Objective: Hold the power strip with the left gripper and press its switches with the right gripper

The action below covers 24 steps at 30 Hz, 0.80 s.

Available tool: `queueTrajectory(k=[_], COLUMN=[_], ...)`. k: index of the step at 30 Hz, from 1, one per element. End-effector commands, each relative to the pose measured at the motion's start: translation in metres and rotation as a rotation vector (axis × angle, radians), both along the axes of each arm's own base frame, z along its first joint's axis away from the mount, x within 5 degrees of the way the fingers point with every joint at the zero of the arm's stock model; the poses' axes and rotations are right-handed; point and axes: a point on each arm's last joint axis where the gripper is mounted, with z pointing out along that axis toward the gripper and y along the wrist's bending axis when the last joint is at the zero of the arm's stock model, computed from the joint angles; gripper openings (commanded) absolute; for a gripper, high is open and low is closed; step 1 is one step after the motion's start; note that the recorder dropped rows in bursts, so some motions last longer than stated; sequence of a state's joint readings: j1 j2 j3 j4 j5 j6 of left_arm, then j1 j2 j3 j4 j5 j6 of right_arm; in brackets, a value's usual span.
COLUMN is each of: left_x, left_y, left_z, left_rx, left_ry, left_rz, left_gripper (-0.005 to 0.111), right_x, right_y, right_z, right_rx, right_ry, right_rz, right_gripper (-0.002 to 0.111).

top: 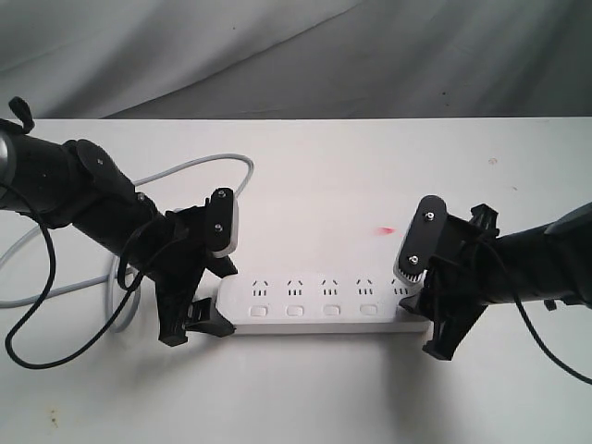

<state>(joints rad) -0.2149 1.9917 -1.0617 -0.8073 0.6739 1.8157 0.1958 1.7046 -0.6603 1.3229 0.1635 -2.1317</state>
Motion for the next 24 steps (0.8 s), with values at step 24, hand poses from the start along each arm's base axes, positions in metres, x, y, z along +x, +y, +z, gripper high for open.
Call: queueTrajectory(k=[24], left_x=[0.000], left_y=[-0.002], left_z=[0.000], left_rx=[0.000], left_ry=[0.004], left_rz=[-0.005], left_gripper=[0.069], right_x=[-0.005], right_y=[-0.002], right_z=[-0.010], right_rx=[-0.021], right_ry=[0.035], right_rz=[0.033], right_gripper=[0.055])
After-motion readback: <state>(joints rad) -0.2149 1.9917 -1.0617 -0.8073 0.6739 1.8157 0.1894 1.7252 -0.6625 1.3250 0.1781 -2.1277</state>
